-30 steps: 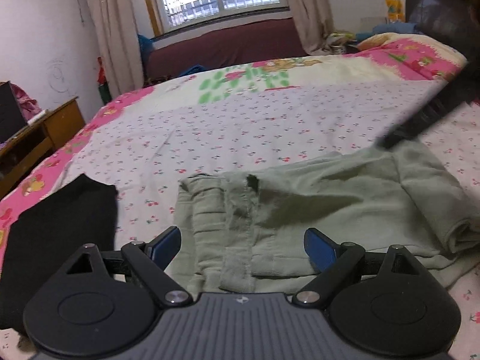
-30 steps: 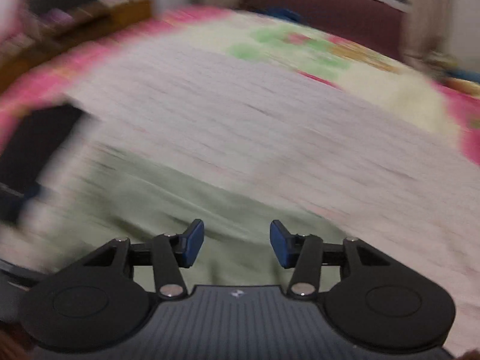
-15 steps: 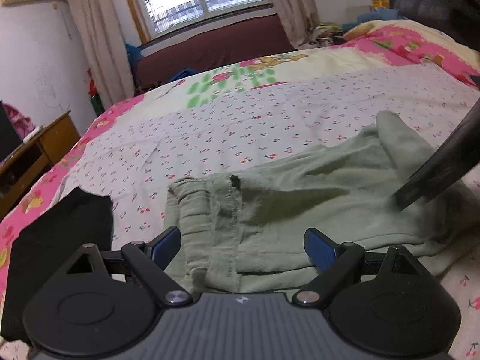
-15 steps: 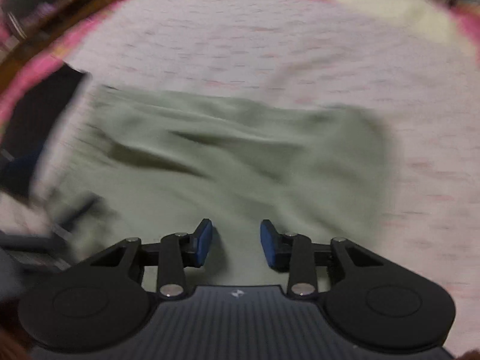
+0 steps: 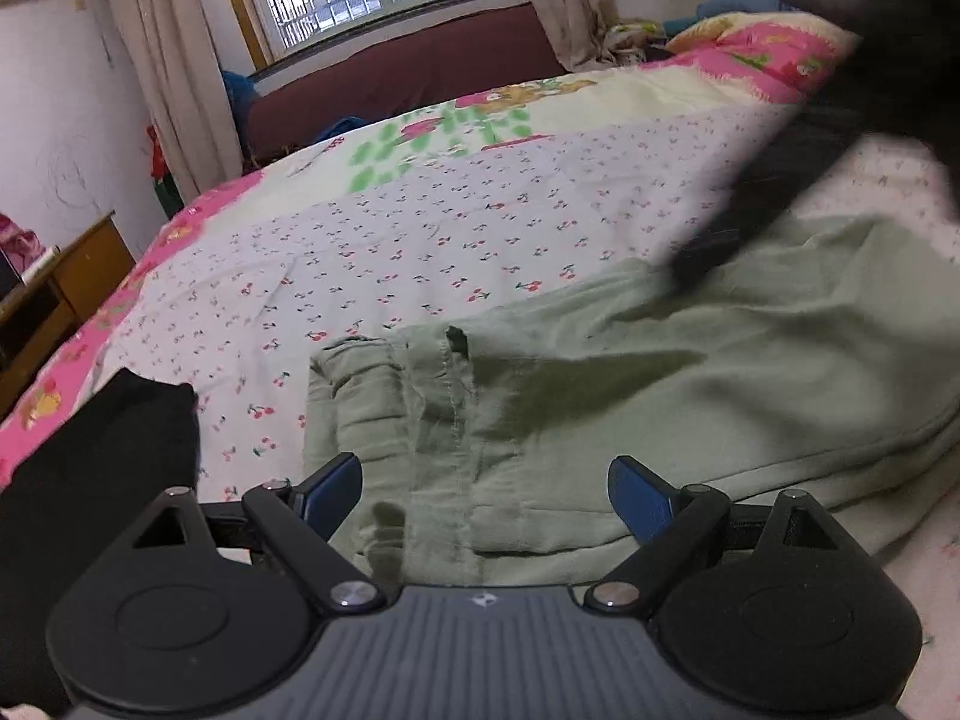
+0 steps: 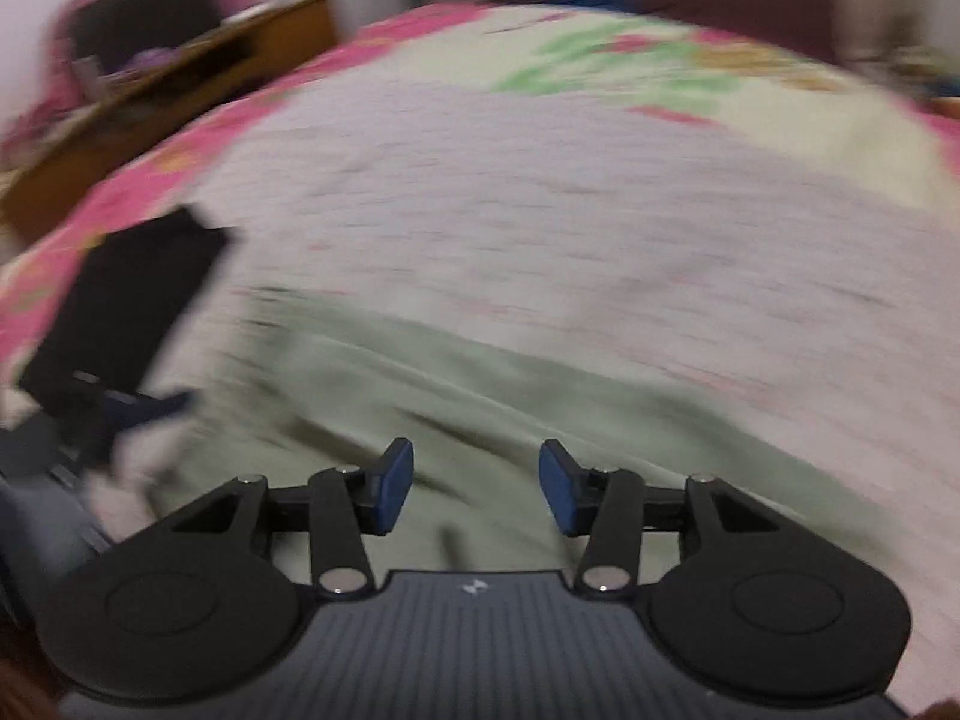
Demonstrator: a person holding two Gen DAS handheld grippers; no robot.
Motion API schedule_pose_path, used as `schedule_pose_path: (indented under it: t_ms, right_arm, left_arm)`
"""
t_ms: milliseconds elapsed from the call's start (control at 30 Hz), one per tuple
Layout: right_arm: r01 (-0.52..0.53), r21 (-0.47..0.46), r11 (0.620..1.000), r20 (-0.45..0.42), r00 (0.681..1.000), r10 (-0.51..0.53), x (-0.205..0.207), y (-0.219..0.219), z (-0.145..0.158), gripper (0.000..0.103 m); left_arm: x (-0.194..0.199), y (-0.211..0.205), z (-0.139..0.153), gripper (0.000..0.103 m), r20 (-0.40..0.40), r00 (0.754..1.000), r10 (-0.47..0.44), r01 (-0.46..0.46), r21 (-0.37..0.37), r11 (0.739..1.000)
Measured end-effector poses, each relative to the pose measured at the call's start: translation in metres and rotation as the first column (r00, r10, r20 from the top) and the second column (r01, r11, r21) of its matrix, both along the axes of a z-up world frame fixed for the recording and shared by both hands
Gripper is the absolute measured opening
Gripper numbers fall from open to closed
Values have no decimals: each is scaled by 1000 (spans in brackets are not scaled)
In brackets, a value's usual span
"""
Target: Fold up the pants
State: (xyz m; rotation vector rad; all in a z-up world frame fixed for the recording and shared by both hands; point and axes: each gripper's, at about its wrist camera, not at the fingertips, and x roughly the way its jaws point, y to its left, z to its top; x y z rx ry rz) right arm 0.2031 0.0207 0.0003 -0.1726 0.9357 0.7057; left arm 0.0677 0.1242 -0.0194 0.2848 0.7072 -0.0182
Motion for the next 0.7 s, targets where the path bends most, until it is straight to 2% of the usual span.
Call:
schedule_pose_path:
  t_ms: [100,200,267,300,333,367,433,500,600,700]
  right_arm:
    - [-102,-34,994,-27,995,101,6,40,-14,54]
    - [-143,-54,988,-28,990,142,-2,50,-18,54]
    - [-142,-114,983,-8,990,142,2,58,-27,54]
    - [-124,-144,982,-2,992,125,4,59,-33,51]
    - [-105,-149,983,-20,994,104,6,57,-37,28]
    - [-90,-127,988,-50,995,85,9,51,-35,12]
    - [-60,-80,995,-65,996,55,12,43,-28,7]
    - [-50,-49,998,-57,997,48,11,42,-20,6]
    - [-65,12,998,-66,996,66,6,48,-4,5]
    - [-103,57,993,-69,992,106,0,61,5,5]
  left_arm:
    - [3,1,-3,102,-17,1000,-12,12,-6,1000]
    - [2,-1,-4,99,-9,998,-56,56,-3,998]
    - [1,-3,-4,96,2,997,-79,79,5,997]
    - [1,-4,-5,93,-1,996,-86,86,9,996]
    - [2,-4,-6,90,-7,996,-89,89,9,996]
    - [3,-4,-7,84,-15,996,-91,91,3,996]
    - [4,-2,-6,79,-20,995,-93,93,-20,995]
    - [5,0,-6,57,-24,996,-85,84,-28,996]
    - [7,5,-5,45,-30,997,-67,65,-63,996]
    - [4,17,0,42,-26,999,-23,21,-87,996]
